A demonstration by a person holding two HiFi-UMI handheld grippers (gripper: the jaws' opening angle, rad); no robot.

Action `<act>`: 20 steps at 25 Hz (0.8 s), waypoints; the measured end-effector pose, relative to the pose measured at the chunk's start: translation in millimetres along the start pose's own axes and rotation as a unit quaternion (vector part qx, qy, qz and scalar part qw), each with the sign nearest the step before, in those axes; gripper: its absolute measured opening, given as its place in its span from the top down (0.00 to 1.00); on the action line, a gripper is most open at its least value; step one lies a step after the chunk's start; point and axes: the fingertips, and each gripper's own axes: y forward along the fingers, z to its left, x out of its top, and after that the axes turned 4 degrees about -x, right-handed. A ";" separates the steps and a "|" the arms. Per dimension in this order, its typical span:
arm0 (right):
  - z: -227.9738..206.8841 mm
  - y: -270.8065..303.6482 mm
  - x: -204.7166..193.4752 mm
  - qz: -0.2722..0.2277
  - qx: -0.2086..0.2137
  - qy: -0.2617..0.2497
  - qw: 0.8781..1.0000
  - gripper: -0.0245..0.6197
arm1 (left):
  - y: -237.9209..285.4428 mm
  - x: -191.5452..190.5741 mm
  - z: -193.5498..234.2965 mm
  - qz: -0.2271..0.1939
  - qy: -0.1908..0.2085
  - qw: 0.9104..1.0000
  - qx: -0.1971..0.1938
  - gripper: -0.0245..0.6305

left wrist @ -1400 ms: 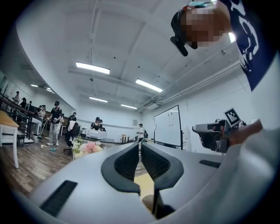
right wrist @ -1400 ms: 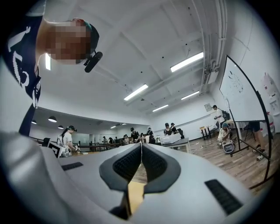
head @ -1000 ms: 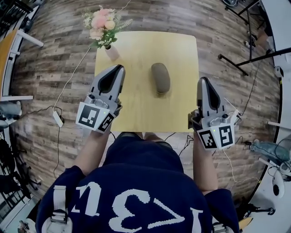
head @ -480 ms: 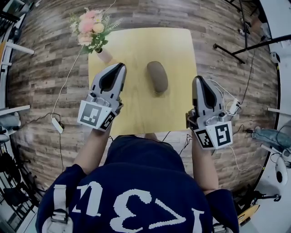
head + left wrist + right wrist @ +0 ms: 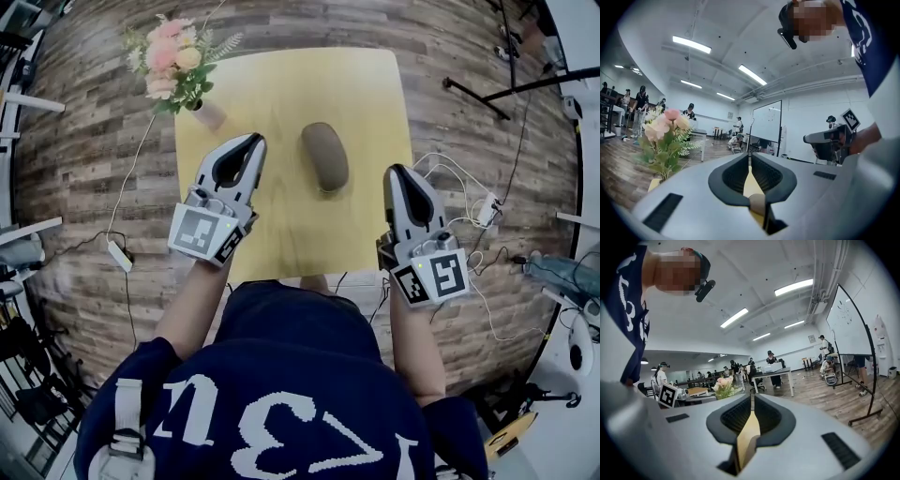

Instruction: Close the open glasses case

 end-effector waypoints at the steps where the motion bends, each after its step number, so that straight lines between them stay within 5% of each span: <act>1: -1.1 1.5 -7.6 0.009 0.001 0.002 1.000 0.92 | 3.6 -5.6 -0.4 0.005 -0.002 1.000 -0.003 0.92; 11: -5.7 20.4 -94.7 0.111 0.007 0.062 0.992 0.79 | 49.9 -88.4 -9.4 0.097 0.007 0.993 -0.072 0.92; 20: -10.0 22.8 -191.8 0.224 0.004 0.091 0.970 0.66 | 86.7 -144.2 -22.5 0.163 0.005 0.977 -0.139 0.92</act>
